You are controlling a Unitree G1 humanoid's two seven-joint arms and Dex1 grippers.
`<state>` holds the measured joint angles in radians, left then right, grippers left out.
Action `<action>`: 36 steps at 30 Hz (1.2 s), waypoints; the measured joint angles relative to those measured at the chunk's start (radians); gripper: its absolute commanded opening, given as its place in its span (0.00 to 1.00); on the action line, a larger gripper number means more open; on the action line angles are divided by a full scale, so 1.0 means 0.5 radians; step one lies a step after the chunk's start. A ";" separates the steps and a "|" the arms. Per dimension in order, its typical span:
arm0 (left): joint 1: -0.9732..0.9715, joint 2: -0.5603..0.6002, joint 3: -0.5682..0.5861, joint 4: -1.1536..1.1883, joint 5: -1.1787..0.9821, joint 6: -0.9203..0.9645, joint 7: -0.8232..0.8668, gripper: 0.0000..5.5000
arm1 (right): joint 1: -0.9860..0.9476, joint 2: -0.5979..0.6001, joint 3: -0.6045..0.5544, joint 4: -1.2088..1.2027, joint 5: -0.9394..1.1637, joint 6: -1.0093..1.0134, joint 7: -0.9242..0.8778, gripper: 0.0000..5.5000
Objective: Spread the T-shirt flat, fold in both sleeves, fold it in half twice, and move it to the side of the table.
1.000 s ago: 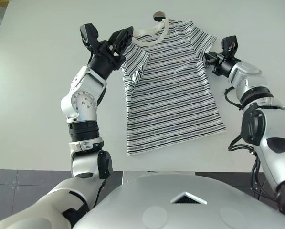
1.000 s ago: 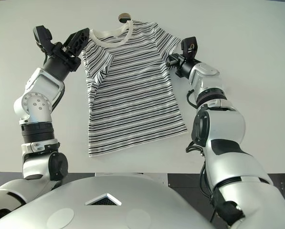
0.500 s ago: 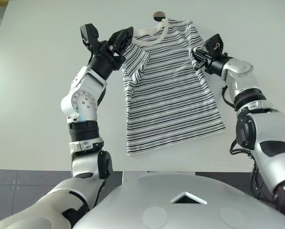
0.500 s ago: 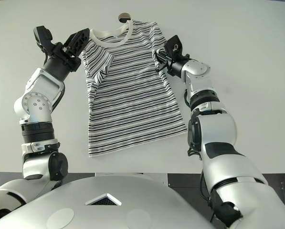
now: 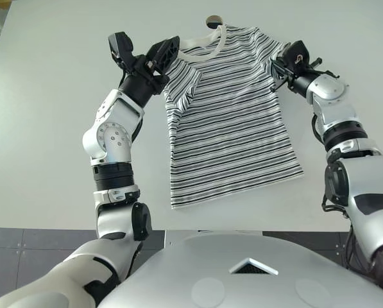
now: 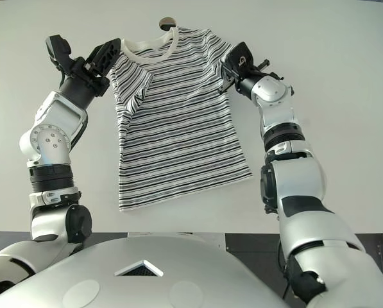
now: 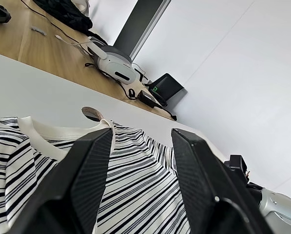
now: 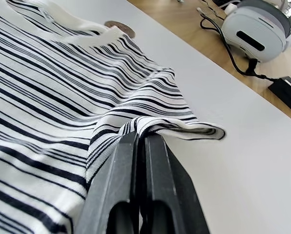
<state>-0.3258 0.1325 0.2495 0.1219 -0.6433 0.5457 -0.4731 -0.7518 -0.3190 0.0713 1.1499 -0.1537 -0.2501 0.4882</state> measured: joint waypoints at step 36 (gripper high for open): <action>-0.003 0.006 0.002 0.005 -0.018 0.000 0.003 0.41 | 0.414 -0.021 0.456 -0.882 -0.363 -0.117 0.012 0.14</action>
<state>-0.3273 0.1356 0.2502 0.1245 -0.6523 0.5457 -0.4717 -0.5446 -0.3295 0.2993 0.7089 -0.3350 -0.3088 0.4940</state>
